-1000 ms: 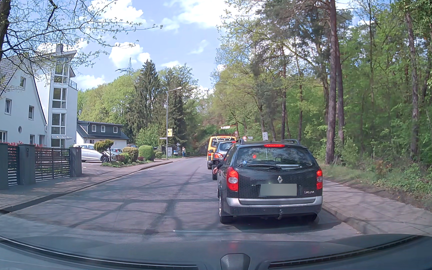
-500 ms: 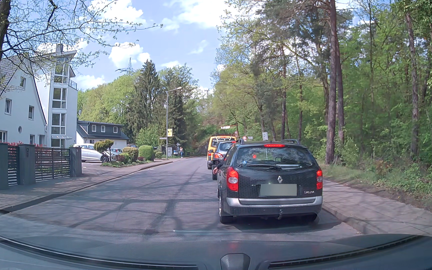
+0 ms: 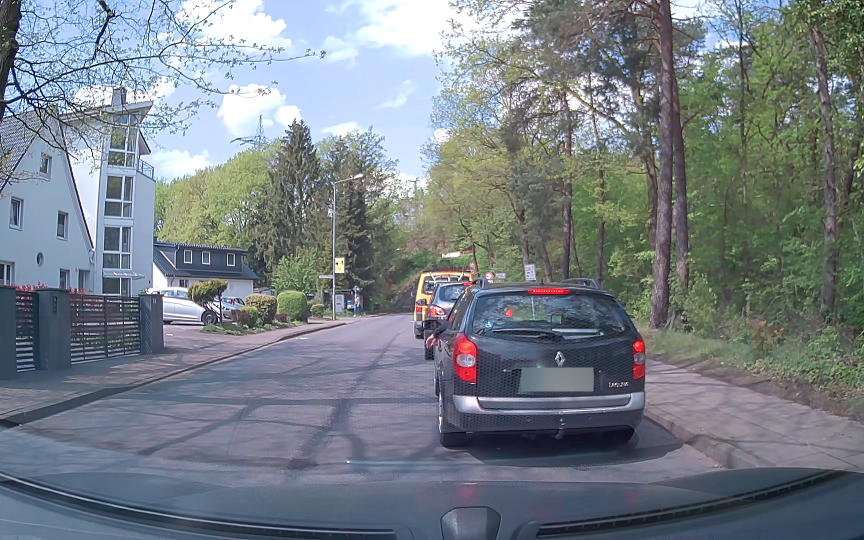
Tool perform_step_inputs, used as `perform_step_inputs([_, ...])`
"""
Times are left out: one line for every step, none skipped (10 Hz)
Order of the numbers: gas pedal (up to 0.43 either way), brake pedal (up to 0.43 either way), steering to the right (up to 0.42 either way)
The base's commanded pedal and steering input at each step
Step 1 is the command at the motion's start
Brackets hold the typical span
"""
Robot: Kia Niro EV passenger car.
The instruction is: Follow the waypoints while adhering to traffic rules and regulations
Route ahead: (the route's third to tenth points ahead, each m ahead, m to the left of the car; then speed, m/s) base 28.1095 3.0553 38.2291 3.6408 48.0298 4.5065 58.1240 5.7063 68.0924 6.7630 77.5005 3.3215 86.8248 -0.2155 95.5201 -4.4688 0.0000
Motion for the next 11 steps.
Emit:
perform_step_inputs([0.0,0.159,0.001])
perform_step_inputs([0.0,0.165,0.001])
perform_step_inputs([0.0,0.159,0.002])
perform_step_inputs([0.0,0.159,0.001])
perform_step_inputs([0.0,0.159,0.001])
perform_step_inputs([0.0,0.159,0.001])
perform_step_inputs([0.0,0.159,0.001])
perform_step_inputs([0.0,0.165,0.001])
perform_step_inputs([0.0,0.159,0.002])
perform_step_inputs([0.0,0.159,0.001])
perform_step_inputs([0.0,0.159,0.001])
